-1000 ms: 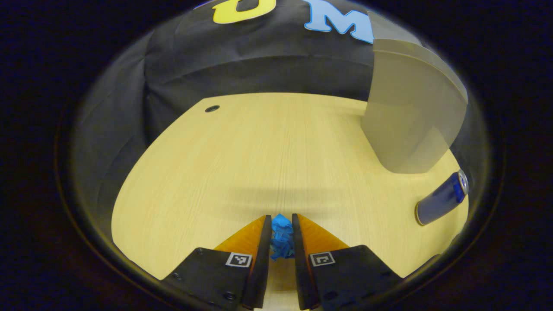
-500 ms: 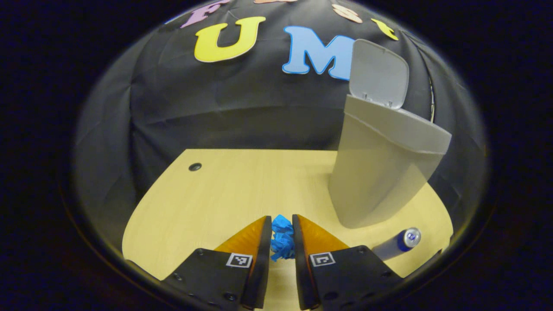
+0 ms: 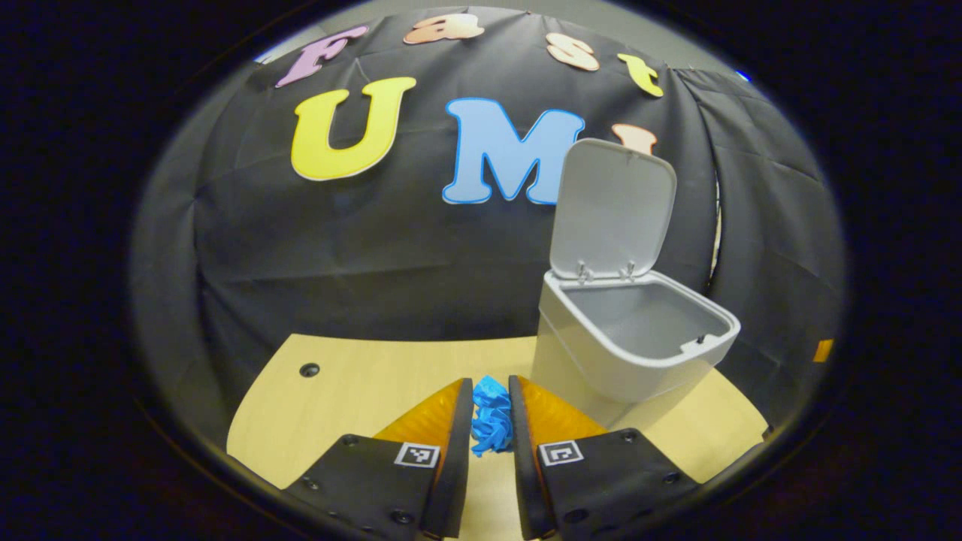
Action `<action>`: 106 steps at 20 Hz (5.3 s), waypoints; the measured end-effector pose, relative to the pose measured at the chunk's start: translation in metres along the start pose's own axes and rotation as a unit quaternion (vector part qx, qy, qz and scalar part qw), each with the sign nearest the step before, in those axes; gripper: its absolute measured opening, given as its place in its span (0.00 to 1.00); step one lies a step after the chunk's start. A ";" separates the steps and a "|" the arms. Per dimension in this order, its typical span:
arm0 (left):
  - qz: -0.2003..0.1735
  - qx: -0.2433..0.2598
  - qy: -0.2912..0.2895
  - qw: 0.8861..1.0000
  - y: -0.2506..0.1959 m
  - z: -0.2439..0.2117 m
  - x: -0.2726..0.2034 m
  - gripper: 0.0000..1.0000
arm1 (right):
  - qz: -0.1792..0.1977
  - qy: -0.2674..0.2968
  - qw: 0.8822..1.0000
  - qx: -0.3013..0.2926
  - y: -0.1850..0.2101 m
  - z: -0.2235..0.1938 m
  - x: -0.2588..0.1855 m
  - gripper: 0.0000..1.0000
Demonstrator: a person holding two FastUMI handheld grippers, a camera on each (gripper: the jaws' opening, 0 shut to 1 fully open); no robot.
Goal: Press the lid of the desktop garbage bin to open it, pick up the crumpled paper on the desktop and throw it into the bin, then pick up the pop can on the desktop and drop it into the bin, and finally close the garbage bin lid.
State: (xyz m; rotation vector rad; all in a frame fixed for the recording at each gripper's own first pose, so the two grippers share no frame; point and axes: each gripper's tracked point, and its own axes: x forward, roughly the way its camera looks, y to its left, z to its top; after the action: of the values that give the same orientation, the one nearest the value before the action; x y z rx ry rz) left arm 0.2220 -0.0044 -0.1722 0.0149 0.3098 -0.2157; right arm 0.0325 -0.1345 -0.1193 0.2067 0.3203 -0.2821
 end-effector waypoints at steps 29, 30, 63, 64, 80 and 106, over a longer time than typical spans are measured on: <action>-0.080 0.052 -0.053 0.994 -0.101 0.065 0.030 0.76 | -0.030 0.010 0.999 0.045 -0.036 -0.021 -0.001 0.05; -0.076 0.051 -0.052 0.994 -0.096 0.064 0.027 0.76 | -0.026 0.013 0.999 0.043 -0.033 -0.021 0.000 0.05; 0.044 -0.025 -0.032 0.998 0.028 0.019 -0.083 0.77 | 0.122 0.144 0.979 -0.077 0.090 -0.105 0.082 0.98; 0.047 -0.025 -0.032 0.998 0.031 0.019 -0.085 0.77 | 0.123 0.150 0.978 -0.082 0.091 -0.111 0.084 0.98; 0.101 -0.043 -0.011 0.994 0.089 -0.014 -0.132 0.77 | 0.095 0.231 0.955 -0.158 0.094 -0.197 0.125 0.98; 0.105 -0.055 0.006 0.993 0.093 -0.040 -0.146 0.77 | 0.230 0.153 0.946 -0.168 0.203 -0.115 0.075 0.81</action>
State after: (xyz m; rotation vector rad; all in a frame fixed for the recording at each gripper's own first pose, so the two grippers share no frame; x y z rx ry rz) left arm 0.0940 0.1184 -0.1676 -0.0610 0.3295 0.0096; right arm 0.1301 0.0669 -0.2197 -0.0174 0.6084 0.2733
